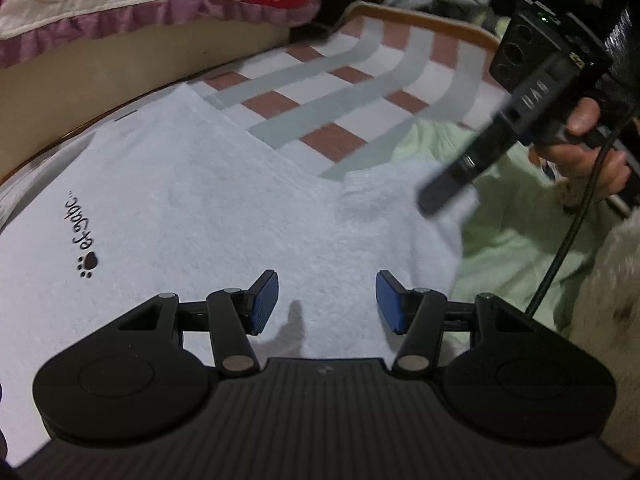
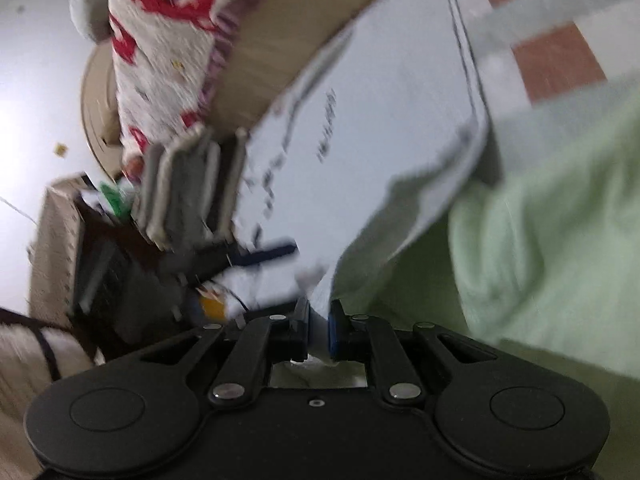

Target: Fold clothes

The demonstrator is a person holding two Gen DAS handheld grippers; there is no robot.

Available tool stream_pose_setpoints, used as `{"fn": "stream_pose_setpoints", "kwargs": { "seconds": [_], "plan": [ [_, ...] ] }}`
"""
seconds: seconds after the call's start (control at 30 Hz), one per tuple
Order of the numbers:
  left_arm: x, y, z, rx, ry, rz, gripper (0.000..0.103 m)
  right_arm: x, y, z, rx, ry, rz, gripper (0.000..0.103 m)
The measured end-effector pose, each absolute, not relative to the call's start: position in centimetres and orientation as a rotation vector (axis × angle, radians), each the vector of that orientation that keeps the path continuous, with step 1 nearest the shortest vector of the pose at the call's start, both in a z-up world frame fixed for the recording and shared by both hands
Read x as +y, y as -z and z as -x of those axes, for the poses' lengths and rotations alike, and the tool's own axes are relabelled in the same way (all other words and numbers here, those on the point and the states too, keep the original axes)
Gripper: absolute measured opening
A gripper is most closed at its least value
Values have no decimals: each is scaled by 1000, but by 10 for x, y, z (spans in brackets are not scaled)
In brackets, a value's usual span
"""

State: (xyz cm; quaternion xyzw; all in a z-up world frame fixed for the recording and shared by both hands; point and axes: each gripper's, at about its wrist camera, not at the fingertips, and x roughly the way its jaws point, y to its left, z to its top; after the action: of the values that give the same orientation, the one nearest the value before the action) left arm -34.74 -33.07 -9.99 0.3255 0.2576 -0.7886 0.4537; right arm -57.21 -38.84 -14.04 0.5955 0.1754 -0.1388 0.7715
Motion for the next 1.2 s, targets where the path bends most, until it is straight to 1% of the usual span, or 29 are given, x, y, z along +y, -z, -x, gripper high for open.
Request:
{"fn": "stream_pose_setpoints", "kwargs": {
  "seconds": [0.1, 0.23, 0.3, 0.43, 0.5, 0.6, 0.63, 0.67, 0.7, 0.73, 0.77, 0.83, 0.87, 0.9, 1.0, 1.07, 1.13, 1.2],
  "plan": [
    [-335, 88, 323, 634, 1897, -743, 53, -411, 120, 548, 338, 312, -1246, 12],
    [-331, 67, 281, 734, 1872, -483, 54, -434, 96, 507, 340, 313, -1146, 12],
    [-329, 65, 282, 719, 1885, -462, 58, -438, 88, 494, 356, 313, -1094, 12],
    [-326, 62, 284, 685, 1911, -426, 58, -442, 78, 479, 380, 282, -1026, 12],
    [-327, 63, 286, 672, 1906, -414, 61, -441, 75, 476, 380, 250, -1019, 12],
    [-334, 70, 289, 660, 1870, -406, 60, -439, 71, 472, 378, 203, -1008, 12],
    [-336, 73, 290, 656, 1857, -404, 57, -439, 69, 470, 378, 187, -1004, 12],
    [-338, 75, 292, 652, 1845, -401, 28, -438, 68, 469, 377, 172, -1000, 12],
    [-341, 79, 283, 723, 1848, -349, 5, -438, 67, 467, 376, 156, -996, 12],
    [-341, 82, 272, 814, 1861, -269, 5, -437, 65, 466, 376, 140, -993, 12],
    [-339, 83, 263, 844, 1853, -200, 5, -439, 64, 466, 374, 139, -990, 17],
    [-333, 83, 250, 827, 1767, -182, 5, -458, 65, 481, 363, 245, -997, 33],
    [-330, 82, 244, 818, 1736, -171, 5, -468, 66, 488, 357, 297, -1000, 55],
    [-326, 82, 237, 808, 1706, -159, 5, -478, 66, 495, 351, 350, -1002, 65],
    [-317, 81, 222, 812, 1659, -94, 5, -508, 68, 515, 343, 517, -992, 65],
    [-311, 80, 217, 803, 1636, -66, 5, -536, 75, 512, 426, 678, -873, 65],
    [-308, 80, 216, 795, 1624, -49, 5, -568, 87, 508, 480, 763, -814, 65],
    [-309, 82, 217, 802, 1619, -45, 5, -599, 104, 507, 472, 803, -862, 65]
  ]
}}
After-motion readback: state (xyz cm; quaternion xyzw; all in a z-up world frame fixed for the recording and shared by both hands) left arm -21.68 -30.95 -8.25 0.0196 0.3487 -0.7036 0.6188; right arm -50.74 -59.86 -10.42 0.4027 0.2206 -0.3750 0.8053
